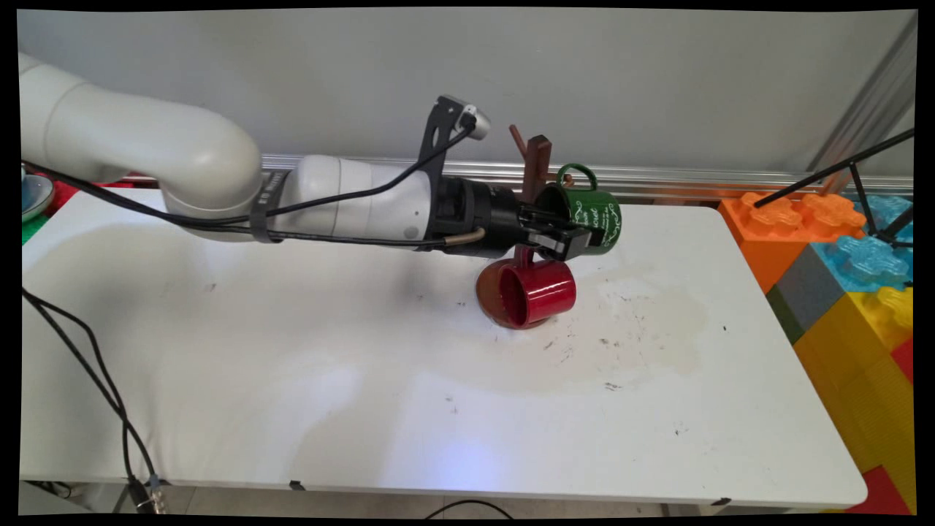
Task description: Place the picked object on the table
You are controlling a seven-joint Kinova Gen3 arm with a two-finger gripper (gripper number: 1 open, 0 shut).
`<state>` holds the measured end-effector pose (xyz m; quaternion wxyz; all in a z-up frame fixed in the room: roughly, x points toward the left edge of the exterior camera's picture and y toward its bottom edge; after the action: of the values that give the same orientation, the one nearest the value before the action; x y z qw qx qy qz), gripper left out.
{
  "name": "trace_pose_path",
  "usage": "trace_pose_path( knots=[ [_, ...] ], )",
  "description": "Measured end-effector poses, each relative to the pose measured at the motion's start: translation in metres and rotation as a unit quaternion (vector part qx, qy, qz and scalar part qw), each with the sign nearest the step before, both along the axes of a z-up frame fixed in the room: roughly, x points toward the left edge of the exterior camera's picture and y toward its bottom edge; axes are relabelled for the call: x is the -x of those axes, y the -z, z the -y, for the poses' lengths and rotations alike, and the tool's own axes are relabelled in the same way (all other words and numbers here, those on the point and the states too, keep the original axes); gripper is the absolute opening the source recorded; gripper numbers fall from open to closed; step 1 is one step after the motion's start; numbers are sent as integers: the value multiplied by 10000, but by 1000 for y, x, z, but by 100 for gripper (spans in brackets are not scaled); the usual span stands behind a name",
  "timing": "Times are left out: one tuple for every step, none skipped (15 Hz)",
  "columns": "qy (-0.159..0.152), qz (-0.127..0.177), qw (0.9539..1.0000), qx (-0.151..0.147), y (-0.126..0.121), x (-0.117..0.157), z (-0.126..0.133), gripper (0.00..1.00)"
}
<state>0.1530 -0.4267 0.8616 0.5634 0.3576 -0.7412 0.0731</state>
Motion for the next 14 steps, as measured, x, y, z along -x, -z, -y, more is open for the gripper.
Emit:
trace_pose_path(
  knots=[
    [36, -23, 10000, 9, -3, -1, -4, 0],
    [80, -39, 10000, 15, -6, -2, -8, 0],
    [129, -47, 9999, 22, -10, -4, -13, 0],
    [168, -41, 9998, 29, -12, -6, -17, 0],
    [235, -17, 9997, 36, -16, -10, -22, 0],
    [296, 15, 9996, 46, -19, -14, -26, 0],
    [358, 58, 9993, 63, -21, -18, -30, 0],
    [415, 97, 9991, 75, -23, -20, -33, 0],
    [495, 162, 9986, 99, -27, -24, -37, 0],
    [603, 256, 9978, 122, -31, -29, -41, 0],
    [688, 357, 9969, 154, -36, -34, -45, 0],
    [739, 454, 9961, 168, -39, -40, -47, 0],
    [767, 519, 9956, 170, -40, -43, -47, 0],
    [786, 623, 9948, 156, -42, -50, -48, 0]
  ],
)
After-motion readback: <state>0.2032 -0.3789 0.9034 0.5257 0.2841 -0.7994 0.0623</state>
